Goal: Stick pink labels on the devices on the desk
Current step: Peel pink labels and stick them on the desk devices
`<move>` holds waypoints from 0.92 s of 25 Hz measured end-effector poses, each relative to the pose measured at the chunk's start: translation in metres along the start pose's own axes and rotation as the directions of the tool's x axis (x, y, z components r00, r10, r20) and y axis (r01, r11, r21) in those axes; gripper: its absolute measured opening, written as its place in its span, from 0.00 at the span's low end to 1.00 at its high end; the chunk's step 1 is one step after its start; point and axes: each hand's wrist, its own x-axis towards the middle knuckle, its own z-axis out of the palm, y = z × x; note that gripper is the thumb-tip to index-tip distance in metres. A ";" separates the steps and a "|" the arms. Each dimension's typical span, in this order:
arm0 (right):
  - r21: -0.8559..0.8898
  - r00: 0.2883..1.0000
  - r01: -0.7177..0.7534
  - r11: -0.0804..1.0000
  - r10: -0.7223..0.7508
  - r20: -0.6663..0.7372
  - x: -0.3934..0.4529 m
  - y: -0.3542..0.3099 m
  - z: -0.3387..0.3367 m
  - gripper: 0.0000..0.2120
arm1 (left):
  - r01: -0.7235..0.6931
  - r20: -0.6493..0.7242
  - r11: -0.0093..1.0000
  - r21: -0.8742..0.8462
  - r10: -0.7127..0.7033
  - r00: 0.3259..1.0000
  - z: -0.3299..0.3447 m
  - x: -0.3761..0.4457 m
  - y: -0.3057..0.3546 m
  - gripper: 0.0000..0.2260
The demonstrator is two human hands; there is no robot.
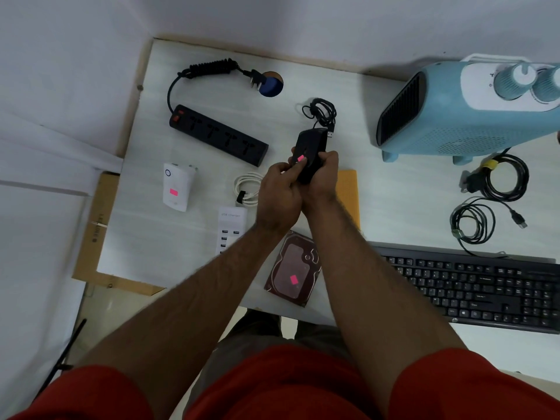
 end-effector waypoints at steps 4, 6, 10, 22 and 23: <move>-0.255 0.997 0.034 0.966 -0.052 -0.064 -0.003 -0.005 -0.002 0.20 | 0.025 -0.086 0.998 0.060 -0.020 0.996 -0.005 0.005 -0.007 0.21; -0.513 0.981 0.090 0.854 -0.166 -0.105 -0.001 -0.005 -0.006 0.21 | 0.105 -0.143 0.990 0.092 -0.091 0.985 -0.007 0.007 -0.012 0.19; -0.953 0.917 0.149 0.265 -0.398 0.033 0.004 0.008 -0.024 0.32 | 0.223 -0.146 0.969 0.109 -0.206 0.968 -0.009 0.010 -0.028 0.13; -0.987 0.762 0.100 -0.128 -0.627 0.158 -0.032 0.058 -0.022 0.37 | 0.187 -0.084 0.982 0.001 -0.187 0.979 -0.036 -0.020 -0.063 0.09; -0.984 0.713 0.124 -0.129 -0.678 0.179 -0.042 0.066 -0.023 0.34 | 0.216 -0.075 0.976 -0.003 -0.215 0.974 -0.042 -0.029 -0.067 0.09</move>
